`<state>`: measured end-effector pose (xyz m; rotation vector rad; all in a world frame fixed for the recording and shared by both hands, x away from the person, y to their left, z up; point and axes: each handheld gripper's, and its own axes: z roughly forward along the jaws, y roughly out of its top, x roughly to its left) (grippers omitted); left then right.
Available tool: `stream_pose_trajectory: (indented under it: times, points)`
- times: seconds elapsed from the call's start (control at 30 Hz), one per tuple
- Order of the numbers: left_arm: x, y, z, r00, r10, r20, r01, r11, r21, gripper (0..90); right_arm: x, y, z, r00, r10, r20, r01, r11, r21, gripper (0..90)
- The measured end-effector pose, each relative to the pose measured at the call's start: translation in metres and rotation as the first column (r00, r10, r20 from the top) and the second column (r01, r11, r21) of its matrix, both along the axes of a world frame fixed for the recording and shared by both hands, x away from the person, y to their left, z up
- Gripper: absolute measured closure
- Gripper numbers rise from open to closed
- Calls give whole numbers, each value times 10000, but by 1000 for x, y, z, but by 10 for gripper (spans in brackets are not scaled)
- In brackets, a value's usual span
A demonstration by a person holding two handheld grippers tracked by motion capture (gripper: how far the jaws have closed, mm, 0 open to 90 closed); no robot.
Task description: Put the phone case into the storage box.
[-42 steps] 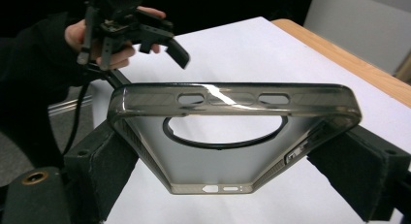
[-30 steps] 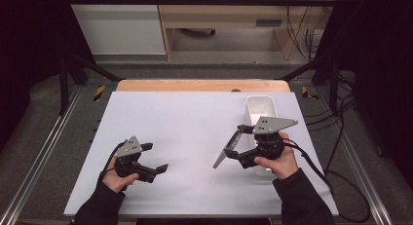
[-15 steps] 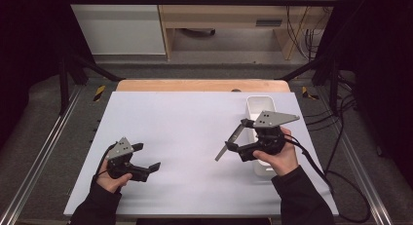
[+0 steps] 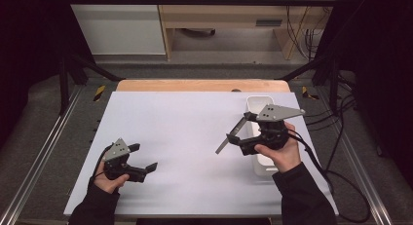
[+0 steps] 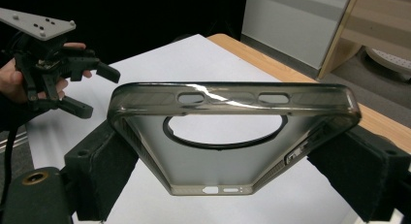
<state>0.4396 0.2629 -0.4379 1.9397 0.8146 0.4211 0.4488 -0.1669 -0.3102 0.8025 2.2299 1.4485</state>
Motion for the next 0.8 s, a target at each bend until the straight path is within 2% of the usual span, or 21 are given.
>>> stream_pose_trajectory:
  times: [0.23, 0.8]
  points:
    - [0, 3, -2, 9999, 146, 29, -146, 9999, -65, 4, 0, 0, 8, 9999, -98, 121, 97, 9999, 40, 124]
    - [0, 8, -2, 9994, 338, 54, -338, 9994, -71, 0, 13, -9, 28, 9945, -1026, 191, 1025, 9947, 57, 124]
